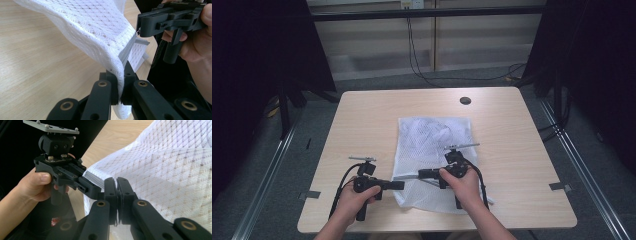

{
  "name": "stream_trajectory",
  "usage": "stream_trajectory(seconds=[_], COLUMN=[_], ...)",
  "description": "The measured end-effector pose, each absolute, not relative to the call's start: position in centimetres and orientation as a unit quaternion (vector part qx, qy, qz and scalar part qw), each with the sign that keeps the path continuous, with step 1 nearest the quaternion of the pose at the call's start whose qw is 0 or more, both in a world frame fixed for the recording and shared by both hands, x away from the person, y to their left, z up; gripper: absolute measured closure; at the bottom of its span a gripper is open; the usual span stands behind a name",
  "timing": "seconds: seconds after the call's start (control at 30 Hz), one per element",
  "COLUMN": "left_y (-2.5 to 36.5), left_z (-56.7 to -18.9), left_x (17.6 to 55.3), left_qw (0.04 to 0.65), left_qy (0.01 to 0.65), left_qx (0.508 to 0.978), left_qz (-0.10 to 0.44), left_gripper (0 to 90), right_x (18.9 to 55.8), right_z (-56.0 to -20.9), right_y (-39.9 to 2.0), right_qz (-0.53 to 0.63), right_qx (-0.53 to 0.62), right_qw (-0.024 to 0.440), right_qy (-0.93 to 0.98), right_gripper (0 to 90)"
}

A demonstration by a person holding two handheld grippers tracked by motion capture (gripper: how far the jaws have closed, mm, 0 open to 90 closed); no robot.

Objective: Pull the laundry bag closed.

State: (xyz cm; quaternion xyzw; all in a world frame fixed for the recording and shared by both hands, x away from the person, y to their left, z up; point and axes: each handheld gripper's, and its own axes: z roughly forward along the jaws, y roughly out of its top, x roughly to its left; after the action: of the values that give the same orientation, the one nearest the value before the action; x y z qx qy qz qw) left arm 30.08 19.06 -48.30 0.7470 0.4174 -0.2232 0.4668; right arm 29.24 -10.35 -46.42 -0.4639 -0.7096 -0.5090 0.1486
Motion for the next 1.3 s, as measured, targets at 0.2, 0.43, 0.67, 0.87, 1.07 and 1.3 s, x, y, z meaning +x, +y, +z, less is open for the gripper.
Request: stream_trajectory(seconds=[0.2, 0.43, 0.67, 0.87, 1.07, 1.3], left_y=[19.4, 19.4, 19.2, 19.2, 19.2, 19.4], left_z=[-48.3, -48.3, -48.3, -48.2, -48.2, -48.2], left_x=[30.2, 30.1, 30.1, 30.0, 30.1, 30.1], left_qw=[0.469, 0.466, 0.466, 0.464, 0.465, 0.463], left_qy=[0.420, 0.419, 0.418, 0.421, 0.420, 0.425], left_qx=[0.744, 0.747, 0.747, 0.745, 0.746, 0.743], left_qz=[-0.225, -0.221, -0.223, -0.228, -0.226, -0.230], left_gripper=[88.0, 87.9, 87.9, 87.9, 88.0, 87.9], right_x=[29.3, 29.2, 29.1, 29.1, 29.0, 28.9], right_z=[-46.4, -46.5, -46.4, -46.5, -46.4, -46.5], right_y=[-11.0, -11.2, -11.5, -11.5, -11.5, -11.6], right_qz=[-0.510, -0.507, -0.507, -0.507, -0.507, -0.505], right_qx=[-0.465, -0.464, -0.465, -0.463, -0.463, -0.462], right_qw=[0.147, 0.145, 0.146, 0.145, 0.148, 0.144], right_qy=[-0.709, -0.712, -0.711, -0.712, -0.712, -0.715], right_gripper=[87.4, 87.4, 87.4, 87.4, 87.4, 87.4])
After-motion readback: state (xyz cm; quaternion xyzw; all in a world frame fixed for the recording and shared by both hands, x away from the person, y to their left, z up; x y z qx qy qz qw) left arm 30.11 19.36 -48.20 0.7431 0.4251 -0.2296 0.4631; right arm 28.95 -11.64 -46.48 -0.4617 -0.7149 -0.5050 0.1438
